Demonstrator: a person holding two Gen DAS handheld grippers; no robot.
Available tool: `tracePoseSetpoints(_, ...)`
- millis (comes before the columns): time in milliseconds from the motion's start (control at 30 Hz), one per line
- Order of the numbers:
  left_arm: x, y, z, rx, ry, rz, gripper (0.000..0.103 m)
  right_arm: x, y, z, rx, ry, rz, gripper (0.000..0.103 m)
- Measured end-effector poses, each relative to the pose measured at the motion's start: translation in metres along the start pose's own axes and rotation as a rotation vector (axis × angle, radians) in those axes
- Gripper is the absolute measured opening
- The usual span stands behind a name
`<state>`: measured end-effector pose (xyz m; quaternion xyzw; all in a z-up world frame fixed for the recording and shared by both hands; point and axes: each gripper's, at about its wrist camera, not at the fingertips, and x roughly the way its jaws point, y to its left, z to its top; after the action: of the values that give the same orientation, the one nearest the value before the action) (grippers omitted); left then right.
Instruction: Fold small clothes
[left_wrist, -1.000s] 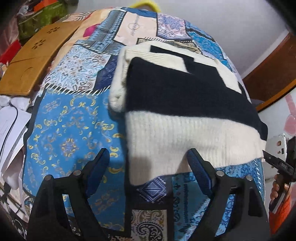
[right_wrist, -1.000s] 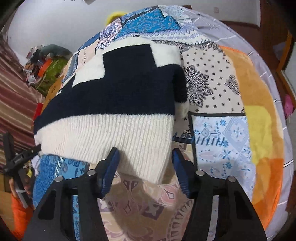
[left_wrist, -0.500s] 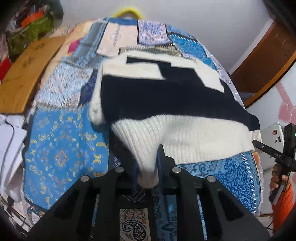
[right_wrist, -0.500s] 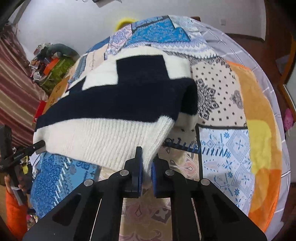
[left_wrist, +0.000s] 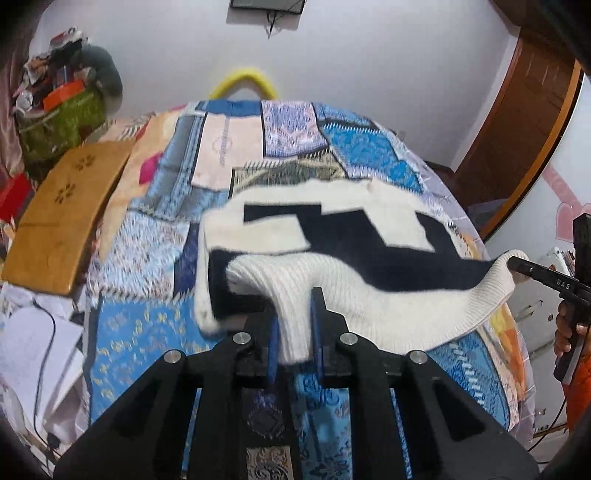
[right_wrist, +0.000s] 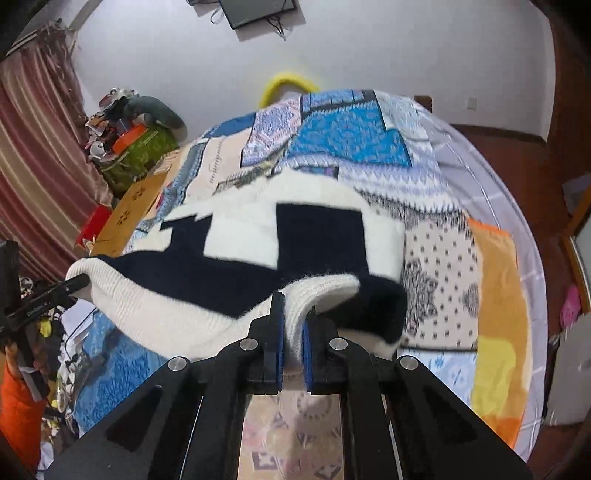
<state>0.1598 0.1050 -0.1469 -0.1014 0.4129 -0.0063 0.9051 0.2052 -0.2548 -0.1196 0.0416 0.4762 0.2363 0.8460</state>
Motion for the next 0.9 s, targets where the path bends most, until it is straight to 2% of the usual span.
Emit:
tracePoseSetpoints(133,0.002,0.005,0.021,-0.018,-0.027,-0.008,0.014,0.005,-0.005,0.015,0.019,-0.019,-0.012,0.007)
tracePoseSetpoints(267,0.014,0.02,0.04,-0.088,-0.026,-0.045,0.014,0.013,-0.013,0.031,0.056,-0.033,-0.031,0.007)
tracePoseSetpoints(367,0.027,0.03,0.051,-0.135,-0.014,-0.047,0.013,0.022,-0.021,0.043,0.079,-0.038,-0.058,0.007)
tracePoseSetpoints(633,0.06,0.045,0.077,-0.138,-0.008,0.011,0.012,0.054,-0.038,0.068,0.09,-0.009,-0.12,0.007)
tracePoseSetpoints(900,0.097,0.064,0.084,-0.156,0.037,0.051,0.012,0.092,-0.048,0.072,0.076,0.046,-0.163,0.007)
